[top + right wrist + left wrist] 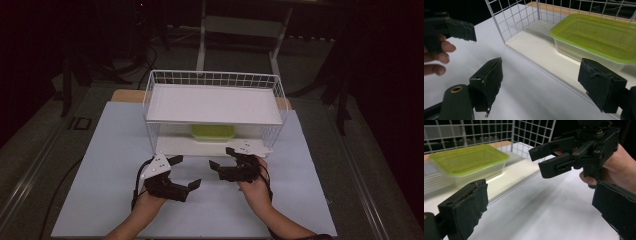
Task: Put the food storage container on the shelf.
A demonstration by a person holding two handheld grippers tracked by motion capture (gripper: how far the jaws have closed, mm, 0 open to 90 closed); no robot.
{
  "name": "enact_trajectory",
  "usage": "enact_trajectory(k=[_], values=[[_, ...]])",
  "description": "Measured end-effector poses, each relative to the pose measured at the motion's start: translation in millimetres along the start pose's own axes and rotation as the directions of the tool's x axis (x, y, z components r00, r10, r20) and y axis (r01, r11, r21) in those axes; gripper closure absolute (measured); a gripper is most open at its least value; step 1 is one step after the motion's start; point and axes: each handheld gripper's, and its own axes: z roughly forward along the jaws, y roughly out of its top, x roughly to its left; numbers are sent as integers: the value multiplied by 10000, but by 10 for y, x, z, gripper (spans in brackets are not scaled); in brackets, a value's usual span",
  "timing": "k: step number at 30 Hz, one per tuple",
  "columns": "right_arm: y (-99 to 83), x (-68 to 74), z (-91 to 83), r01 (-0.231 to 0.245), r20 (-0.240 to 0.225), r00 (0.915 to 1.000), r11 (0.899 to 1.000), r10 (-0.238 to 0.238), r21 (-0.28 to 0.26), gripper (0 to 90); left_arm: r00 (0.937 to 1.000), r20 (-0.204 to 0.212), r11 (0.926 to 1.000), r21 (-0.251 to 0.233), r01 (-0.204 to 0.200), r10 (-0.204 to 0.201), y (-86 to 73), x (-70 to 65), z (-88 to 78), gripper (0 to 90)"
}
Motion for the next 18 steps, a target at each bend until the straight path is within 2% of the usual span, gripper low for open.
enact_trajectory(k=[5, 18], values=[[-42, -32, -177, -9, -53, 10000, 10000, 9, -46, 196, 9994, 334, 9999, 117, 44, -48, -28, -26, -57, 9], [-214, -74, -535, -40, -95, 9999, 9992, 37, -397, 196, 9994, 325, 9997, 220, 113, -120, -57, -43, -259, 9]])
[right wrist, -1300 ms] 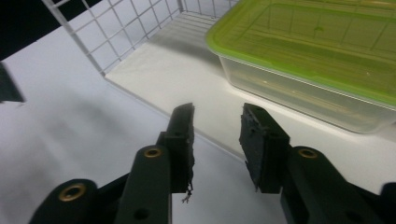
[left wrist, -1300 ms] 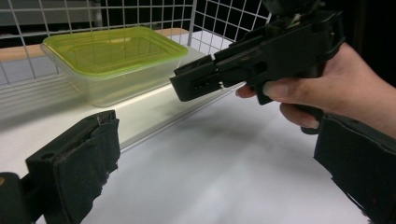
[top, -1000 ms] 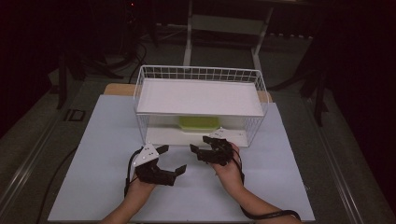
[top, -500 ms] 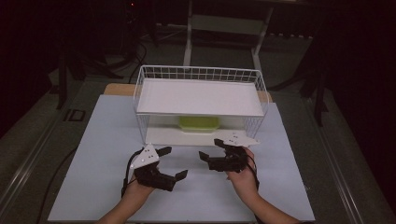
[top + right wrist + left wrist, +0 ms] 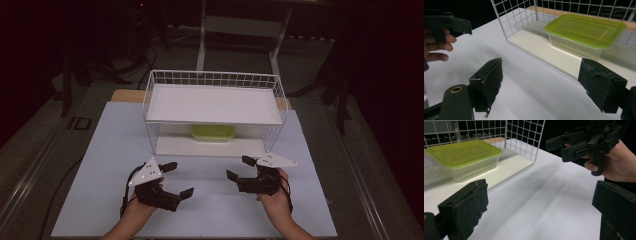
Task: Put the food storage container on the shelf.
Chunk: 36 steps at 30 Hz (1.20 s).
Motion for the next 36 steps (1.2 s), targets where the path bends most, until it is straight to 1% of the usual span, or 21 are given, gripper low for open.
enact_trajectory(k=[7, 9, 14, 18, 20, 22, 23, 28, 31, 34, 36], values=[[-116, -33, -149, -115, 29, 9999, 9999, 114, 92, 197, 9998, -123, 9997, 158, 175, -174, -113, -23, -70, 9], [-139, -43, -191, -84, 99, 9999, 9999, 83, 82, 198, 9998, -74, 9996, 206, 189, -188, -134, -27, -90, 9], [-195, -87, -325, -121, 31, 9999, 9999, 120, 50, 197, 9997, -138, 9995, 209, 221, -218, -158, -26, -178, 9], [-252, -113, -417, -78, 91, 9999, 9999, 77, 77, 197, 9996, -150, 9993, 287, 257, -252, -197, -20, -224, 9], [-274, -127, -460, -9, 125, 9999, 9999, 7, 153, 197, 9995, -239, 9993, 331, 197, -189, -221, -16, -239, 9], [-293, -143, -489, -2, 154, 9999, 9999, -1, 171, 196, 9993, -279, 9991, 357, 245, -235, -241, -7, -243, 9], [-304, -151, -501, -44, 112, 9999, 9998, 41, 212, 196, 9993, -286, 9991, 331, 267, -257, -250, -1, -244, 9], [-375, -203, -536, 60, 0, 10000, 9993, -60, 377, 191, 9992, -337, 9990, 389, 239, -225, -288, 21, -236, 9], [-433, -262, -528, -171, -138, 9998, 9994, 175, 310, 192, 9991, -372, 9991, 361, 220, -207, -306, 36, -229, 9], [-470, -309, -515, -114, -149, 9998, 9993, 119, 358, 192, 9991, -342, 9989, 376, 274, -261, -332, 47, -217, 9], [-485, -343, -511, 50, -171, 9998, 9992, -43, 398, 192, 9991, -356, 9986, 471, 250, -233, -346, 57, -209, 9]])
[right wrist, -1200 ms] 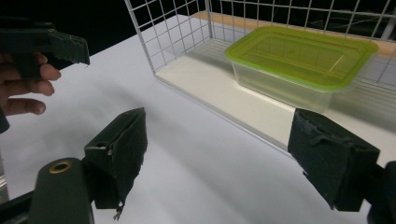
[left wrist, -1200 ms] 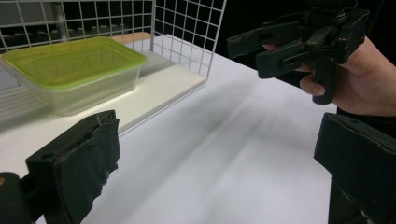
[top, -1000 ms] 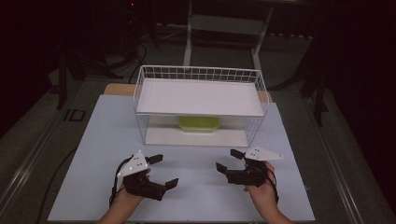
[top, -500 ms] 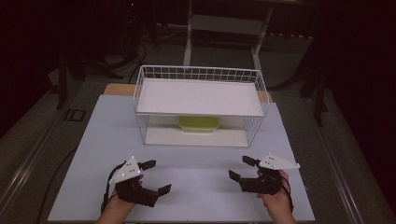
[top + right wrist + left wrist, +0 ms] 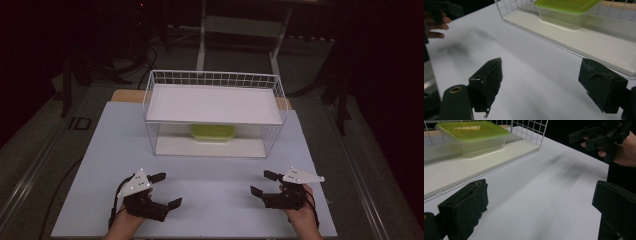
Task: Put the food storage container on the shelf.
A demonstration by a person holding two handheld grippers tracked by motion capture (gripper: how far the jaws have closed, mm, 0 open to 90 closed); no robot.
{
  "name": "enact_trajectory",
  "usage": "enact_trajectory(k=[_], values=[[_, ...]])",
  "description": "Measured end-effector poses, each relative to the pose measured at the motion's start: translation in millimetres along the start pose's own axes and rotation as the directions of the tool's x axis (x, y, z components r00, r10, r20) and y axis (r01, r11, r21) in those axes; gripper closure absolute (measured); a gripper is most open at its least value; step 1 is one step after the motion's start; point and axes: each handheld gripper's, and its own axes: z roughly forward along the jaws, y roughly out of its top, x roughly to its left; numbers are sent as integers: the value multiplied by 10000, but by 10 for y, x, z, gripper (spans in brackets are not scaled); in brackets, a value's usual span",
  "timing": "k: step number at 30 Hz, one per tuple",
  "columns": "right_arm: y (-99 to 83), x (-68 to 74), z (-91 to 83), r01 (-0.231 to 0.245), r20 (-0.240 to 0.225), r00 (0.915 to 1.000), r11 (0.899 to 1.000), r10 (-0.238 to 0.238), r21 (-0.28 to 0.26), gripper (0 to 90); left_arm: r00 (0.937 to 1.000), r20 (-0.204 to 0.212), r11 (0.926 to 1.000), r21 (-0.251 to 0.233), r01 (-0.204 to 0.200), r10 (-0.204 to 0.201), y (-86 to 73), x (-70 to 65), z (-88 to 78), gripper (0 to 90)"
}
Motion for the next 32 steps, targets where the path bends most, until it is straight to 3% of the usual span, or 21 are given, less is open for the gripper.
enact_trajectory(k=[8, 10, 18, 32], values=[[-75, -113, 49, 400, 105, 9991, 9984, -404, 392, 192, 9999, -115, 9999, -135, 81, -82, -33, 22, 19, 9], [-87, -110, 62, 363, 31, 9993, 9983, -365, 456, 191, 9999, -131, 9999, -144, -65, 63, -29, 7, 33, 9], [-80, -55, 70, 720, -24, 9974, 9960, -719, 523, 183, 9998, -213, 9999, -147, 62, -66, -67, 39, 62, 9], [-95, -119, 82, 302, -75, 9995, 9985, -299, 464, 183, 9991, -257, 9994, -21, 343, -343, -99, 110, 76, 9]])
